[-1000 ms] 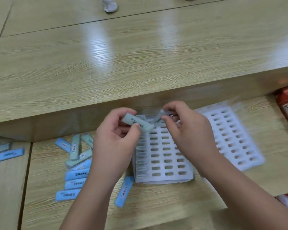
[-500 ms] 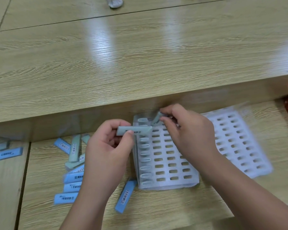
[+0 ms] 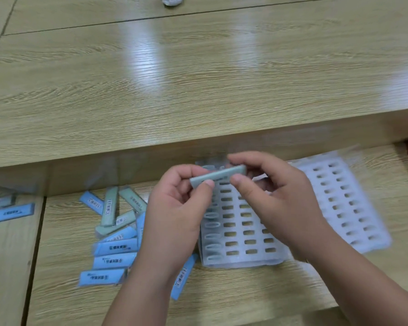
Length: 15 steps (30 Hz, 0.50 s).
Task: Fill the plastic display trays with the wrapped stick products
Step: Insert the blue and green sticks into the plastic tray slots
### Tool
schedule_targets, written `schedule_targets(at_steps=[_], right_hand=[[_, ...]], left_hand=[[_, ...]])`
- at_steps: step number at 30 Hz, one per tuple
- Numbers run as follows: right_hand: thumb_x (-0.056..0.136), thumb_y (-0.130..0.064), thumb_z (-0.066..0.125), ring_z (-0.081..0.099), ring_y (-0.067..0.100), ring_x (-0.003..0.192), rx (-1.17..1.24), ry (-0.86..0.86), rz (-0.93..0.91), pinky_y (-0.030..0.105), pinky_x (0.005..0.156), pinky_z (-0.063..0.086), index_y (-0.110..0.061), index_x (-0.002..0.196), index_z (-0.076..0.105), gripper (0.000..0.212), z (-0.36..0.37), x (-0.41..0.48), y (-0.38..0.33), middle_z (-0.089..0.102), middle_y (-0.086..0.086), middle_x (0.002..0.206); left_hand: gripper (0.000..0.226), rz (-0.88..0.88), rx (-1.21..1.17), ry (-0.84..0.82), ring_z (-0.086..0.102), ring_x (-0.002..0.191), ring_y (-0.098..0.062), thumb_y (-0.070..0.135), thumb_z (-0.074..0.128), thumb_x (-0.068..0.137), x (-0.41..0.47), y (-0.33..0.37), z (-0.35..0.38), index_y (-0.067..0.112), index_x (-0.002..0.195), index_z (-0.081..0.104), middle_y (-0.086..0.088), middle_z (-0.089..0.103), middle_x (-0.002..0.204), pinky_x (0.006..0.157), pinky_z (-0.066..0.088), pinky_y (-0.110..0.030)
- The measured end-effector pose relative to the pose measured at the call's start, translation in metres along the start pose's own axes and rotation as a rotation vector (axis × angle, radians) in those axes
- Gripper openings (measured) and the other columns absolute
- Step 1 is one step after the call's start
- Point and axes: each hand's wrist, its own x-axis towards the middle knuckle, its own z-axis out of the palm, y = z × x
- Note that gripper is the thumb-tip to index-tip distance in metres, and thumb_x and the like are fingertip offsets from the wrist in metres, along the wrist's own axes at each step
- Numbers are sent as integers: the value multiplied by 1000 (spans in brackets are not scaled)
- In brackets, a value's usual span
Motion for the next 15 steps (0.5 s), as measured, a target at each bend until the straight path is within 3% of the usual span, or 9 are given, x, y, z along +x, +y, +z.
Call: schedule_targets(at_steps=[3, 4, 6, 10, 13, 15], right_hand=[[89, -18, 73, 66, 7, 74, 165, 94, 56, 16, 64, 52, -33, 104, 71, 22, 1, 1, 0, 71, -9, 89], [88, -18, 73, 69, 10, 78, 223, 127, 83, 18, 68, 54, -33, 107, 68, 24, -1, 2, 1, 72, -7, 90], [89, -24, 72, 71, 12, 83, 217, 160, 107, 18, 72, 54, -37, 109, 61, 26, -7, 2, 5, 72, -7, 93], [90, -37, 62, 65, 2, 92, -227, 103, -24, 17, 75, 53, -47, 103, 51, 19, -16, 1, 13, 63, -21, 100], [92, -32, 61, 62, 3, 84, -426, 62, -178, 30, 69, 55, -35, 108, 62, 17, -13, 2, 18, 63, -23, 89], [91, -26, 64, 60, 4, 81, -493, 58, -229, 31, 67, 54, -26, 107, 69, 16, -11, 3, 22, 61, -23, 89]], left_hand=[[19, 14, 57, -1, 63, 68, -22, 12, 69, 92, -2, -5, 5, 31, 95, 70, -12, 70, 83, 60, 56, -30], [20, 25, 87, 38, 66, 73, -27, 15, 70, 91, -2, -7, 5, 34, 97, 70, -11, 71, 86, 65, 59, -34], [21, 35, 121, 149, 67, 72, -23, 18, 70, 91, -5, -12, 1, 38, 98, 69, 3, 73, 87, 62, 58, -27], [23, -38, 148, 253, 57, 59, -4, 24, 69, 91, -9, -23, -5, 45, 98, 66, 21, 67, 83, 50, 47, -15], [27, -80, 147, 205, 61, 62, -1, 20, 67, 93, -10, -28, -5, 47, 97, 67, 17, 68, 95, 51, 46, -12], [31, -83, 151, 166, 67, 69, -4, 17, 65, 95, -10, -28, -5, 48, 97, 68, 16, 69, 95, 55, 49, -13]])
